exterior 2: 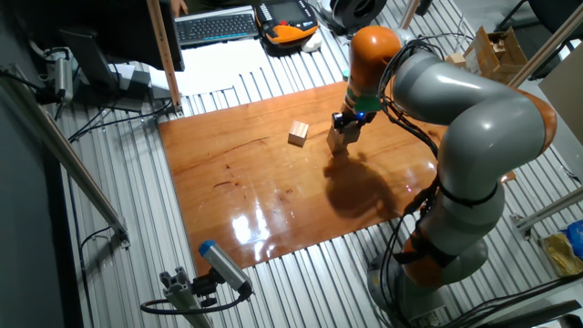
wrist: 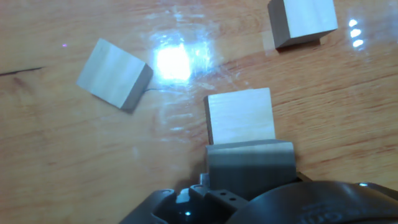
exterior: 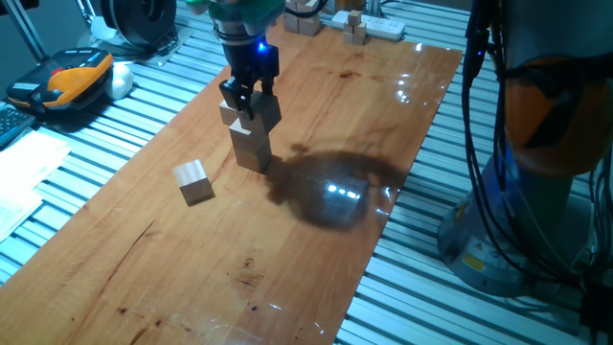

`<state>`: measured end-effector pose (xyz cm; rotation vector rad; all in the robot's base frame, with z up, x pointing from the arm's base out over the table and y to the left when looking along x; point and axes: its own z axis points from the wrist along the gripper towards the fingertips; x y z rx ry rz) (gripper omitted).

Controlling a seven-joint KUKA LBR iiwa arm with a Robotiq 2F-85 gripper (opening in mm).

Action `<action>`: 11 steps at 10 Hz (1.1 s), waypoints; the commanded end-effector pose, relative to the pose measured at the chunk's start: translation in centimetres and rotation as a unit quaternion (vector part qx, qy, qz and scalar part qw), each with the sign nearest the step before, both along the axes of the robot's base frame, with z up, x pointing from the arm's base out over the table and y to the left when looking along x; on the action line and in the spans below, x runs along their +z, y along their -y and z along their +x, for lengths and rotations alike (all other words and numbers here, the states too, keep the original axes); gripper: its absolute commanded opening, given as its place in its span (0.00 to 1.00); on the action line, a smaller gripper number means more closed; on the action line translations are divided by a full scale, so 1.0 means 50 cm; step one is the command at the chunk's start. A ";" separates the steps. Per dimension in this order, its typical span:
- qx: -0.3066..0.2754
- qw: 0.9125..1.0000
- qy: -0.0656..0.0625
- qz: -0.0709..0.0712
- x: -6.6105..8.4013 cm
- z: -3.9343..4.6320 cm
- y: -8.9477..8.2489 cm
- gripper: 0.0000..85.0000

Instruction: Stack the blocks in a vertical line of five

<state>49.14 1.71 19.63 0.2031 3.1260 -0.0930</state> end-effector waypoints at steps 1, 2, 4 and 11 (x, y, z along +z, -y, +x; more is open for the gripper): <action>-0.001 1.000 0.003 0.001 0.000 0.000 0.000 0.00; -0.002 1.000 0.008 0.014 0.000 0.000 0.000 0.00; -0.005 0.999 0.023 0.022 0.000 0.000 0.000 0.00; -0.057 0.996 -0.005 0.065 0.000 0.000 0.000 0.00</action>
